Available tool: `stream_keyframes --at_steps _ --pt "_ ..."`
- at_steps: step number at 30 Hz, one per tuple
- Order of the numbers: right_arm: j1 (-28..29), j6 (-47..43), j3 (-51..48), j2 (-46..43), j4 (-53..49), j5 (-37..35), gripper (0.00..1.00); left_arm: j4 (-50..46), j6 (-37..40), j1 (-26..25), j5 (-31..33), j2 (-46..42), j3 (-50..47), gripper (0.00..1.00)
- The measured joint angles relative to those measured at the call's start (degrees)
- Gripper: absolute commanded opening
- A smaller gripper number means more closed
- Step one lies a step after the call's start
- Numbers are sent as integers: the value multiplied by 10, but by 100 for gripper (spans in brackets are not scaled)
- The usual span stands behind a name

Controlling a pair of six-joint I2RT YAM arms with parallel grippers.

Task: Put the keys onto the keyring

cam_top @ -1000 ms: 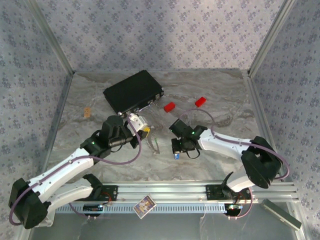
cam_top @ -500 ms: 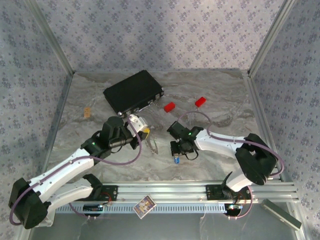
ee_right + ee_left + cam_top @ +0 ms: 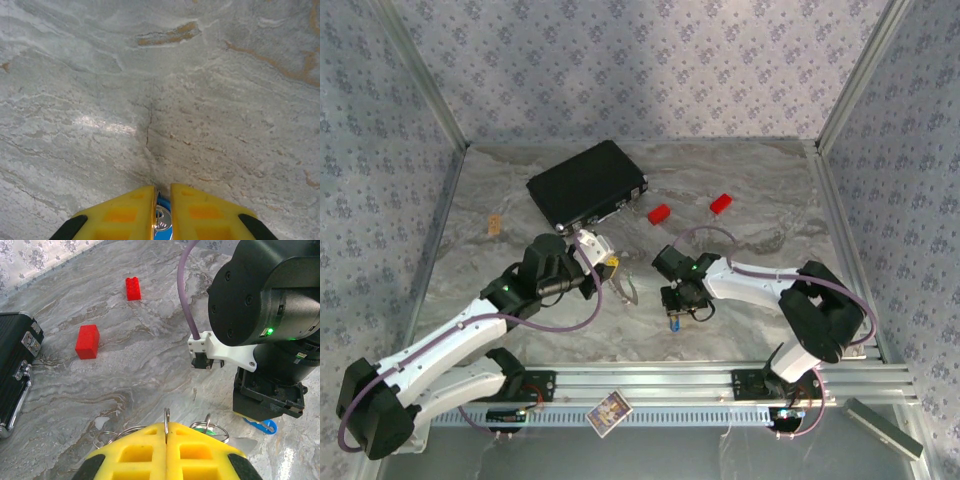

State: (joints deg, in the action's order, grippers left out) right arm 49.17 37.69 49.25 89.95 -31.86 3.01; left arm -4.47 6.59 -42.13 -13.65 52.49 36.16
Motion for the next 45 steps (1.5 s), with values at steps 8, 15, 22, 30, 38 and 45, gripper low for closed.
stream_keyframes --at_steps 8,15,22,30,38,45 --pt "1 -2 6 0 -19 0 16 0 0 0 0 0 0 0" --pt "5 -6 10 2 -25 3 10 0 4 0 0 -7 0 0" --pt "5 -10 15 7 -25 5 5 0 4 0 0 -7 0 0" --pt "5 -11 17 8 -26 6 0 -1 8 0 0 -8 0 0" --pt "12 -29 11 -38 -18 -5 0 -7 9 0 0 -13 0 0" --pt "12 -58 -22 -141 18 -11 0 -9 12 0 -1 -15 0 0"
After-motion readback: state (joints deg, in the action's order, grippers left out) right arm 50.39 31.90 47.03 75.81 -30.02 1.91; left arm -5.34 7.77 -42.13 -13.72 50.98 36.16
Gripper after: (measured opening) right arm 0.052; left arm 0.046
